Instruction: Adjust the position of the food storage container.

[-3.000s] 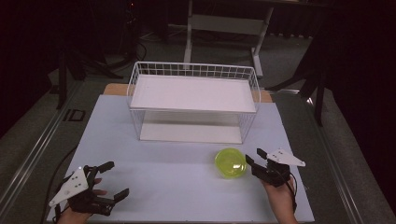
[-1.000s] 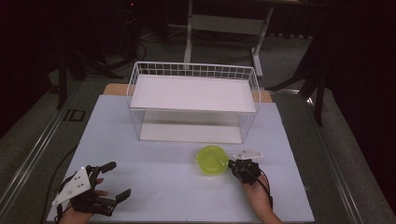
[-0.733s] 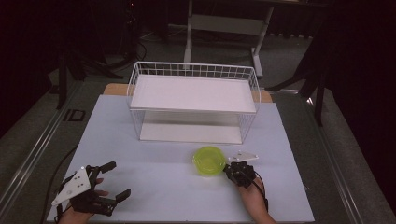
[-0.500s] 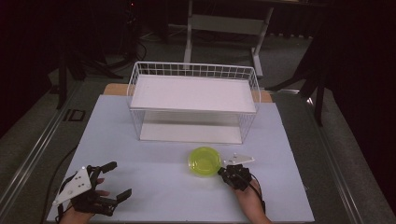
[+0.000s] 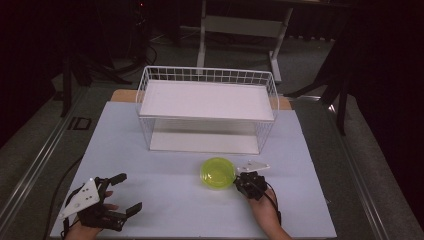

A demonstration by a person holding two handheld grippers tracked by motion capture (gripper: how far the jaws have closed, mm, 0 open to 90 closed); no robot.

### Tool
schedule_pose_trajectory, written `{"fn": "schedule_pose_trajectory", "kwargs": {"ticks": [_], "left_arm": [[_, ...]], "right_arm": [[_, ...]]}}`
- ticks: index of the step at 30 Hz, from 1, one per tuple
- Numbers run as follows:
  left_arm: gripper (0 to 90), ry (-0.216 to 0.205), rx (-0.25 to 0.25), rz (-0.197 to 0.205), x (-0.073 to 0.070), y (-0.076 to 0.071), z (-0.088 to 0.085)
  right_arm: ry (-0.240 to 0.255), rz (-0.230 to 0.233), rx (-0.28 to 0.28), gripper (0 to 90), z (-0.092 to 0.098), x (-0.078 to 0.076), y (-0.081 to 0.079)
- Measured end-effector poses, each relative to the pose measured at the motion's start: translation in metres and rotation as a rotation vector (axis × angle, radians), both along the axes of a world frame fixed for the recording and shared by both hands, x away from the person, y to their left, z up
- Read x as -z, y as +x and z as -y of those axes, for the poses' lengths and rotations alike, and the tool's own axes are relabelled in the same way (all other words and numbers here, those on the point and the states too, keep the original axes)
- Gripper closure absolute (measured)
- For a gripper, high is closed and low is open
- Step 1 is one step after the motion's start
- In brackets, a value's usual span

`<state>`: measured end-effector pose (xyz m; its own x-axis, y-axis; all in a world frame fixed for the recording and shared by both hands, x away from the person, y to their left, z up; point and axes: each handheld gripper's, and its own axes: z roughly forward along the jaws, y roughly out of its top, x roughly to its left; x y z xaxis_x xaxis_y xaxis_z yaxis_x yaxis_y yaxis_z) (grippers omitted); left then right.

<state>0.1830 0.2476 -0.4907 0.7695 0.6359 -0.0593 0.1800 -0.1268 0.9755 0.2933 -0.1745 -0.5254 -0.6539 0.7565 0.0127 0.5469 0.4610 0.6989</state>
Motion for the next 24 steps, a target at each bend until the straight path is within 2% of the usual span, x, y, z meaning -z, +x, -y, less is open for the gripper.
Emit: {"fn": "schedule_pose_trajectory", "kwargs": {"ticks": [6,24], "left_arm": [[0.8,-0.001,0.003,-0.001,0.0,0.0,0.0],[0.8,-0.004,0.006,-0.01,0.002,0.002,-0.001]], "right_arm": [[0.012,-0.017,-0.022,90.0,-0.016,0.002,0.001],[0.04,-0.03,-0.084,90.0,-0.058,0.005,0.009]]}}
